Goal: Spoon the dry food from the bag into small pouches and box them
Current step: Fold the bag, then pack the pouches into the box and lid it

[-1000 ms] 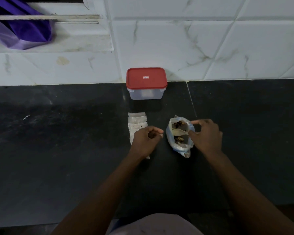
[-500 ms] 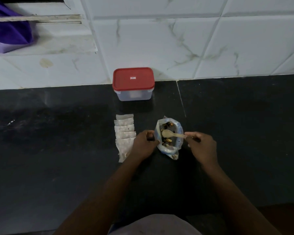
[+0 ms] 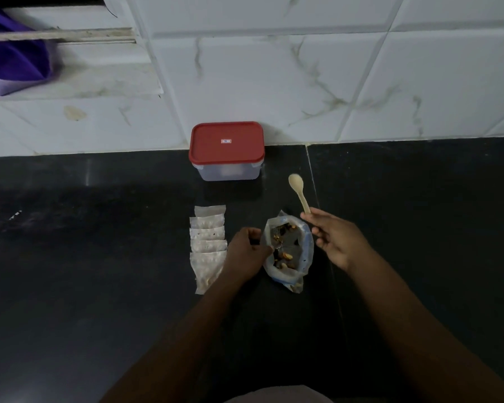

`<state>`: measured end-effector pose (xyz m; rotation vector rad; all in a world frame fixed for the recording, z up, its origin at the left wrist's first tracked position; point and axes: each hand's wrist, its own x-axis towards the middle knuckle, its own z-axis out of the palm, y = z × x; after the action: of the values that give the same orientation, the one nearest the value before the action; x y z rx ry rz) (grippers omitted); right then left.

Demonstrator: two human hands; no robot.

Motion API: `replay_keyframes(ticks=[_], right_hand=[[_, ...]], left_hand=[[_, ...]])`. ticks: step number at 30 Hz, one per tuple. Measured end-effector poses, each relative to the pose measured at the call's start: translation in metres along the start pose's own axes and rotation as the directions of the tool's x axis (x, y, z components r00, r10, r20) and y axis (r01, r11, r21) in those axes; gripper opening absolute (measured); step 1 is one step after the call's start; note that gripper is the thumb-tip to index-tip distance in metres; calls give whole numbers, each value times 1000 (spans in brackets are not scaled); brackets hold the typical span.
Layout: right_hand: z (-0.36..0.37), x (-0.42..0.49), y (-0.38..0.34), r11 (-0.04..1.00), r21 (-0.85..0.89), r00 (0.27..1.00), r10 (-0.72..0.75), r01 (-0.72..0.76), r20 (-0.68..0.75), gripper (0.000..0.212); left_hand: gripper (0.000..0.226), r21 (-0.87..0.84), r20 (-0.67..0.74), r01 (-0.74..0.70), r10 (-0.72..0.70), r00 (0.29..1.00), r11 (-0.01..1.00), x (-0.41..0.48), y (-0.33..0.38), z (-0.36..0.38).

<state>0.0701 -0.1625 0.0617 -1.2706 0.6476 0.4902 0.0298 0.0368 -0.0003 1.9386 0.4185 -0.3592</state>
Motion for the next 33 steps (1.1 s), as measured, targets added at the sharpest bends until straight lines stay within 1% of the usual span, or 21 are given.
replay_keyframes(ticks=[5, 10, 15, 22, 28, 33], right_hand=[[25, 60, -28, 997, 57, 997, -48, 51, -54, 32], [48, 105, -40, 993, 121, 998, 10, -2, -68, 24], [60, 135, -39, 994, 101, 992, 45, -33, -121, 19], [71, 156, -46, 999, 40, 990, 26, -20, -138, 24], [78, 158, -47, 999, 51, 984, 10, -1, -175, 25], [75, 152, -49, 998, 54, 975, 38, -27, -218, 18]], left_hand=[[37, 81, 3, -28, 27, 1000, 996, 13, 1, 2], [33, 76, 15, -35, 34, 999, 997, 22, 1, 0], [34, 63, 59, -22, 19, 998, 998, 27, 2, -3], [29, 55, 87, -15, 10, 996, 998, 33, 3, -5], [27, 44, 101, 3, -7, 995, 999, 33, 5, -5], [28, 43, 81, -7, 3, 997, 999, 31, 7, -5]])
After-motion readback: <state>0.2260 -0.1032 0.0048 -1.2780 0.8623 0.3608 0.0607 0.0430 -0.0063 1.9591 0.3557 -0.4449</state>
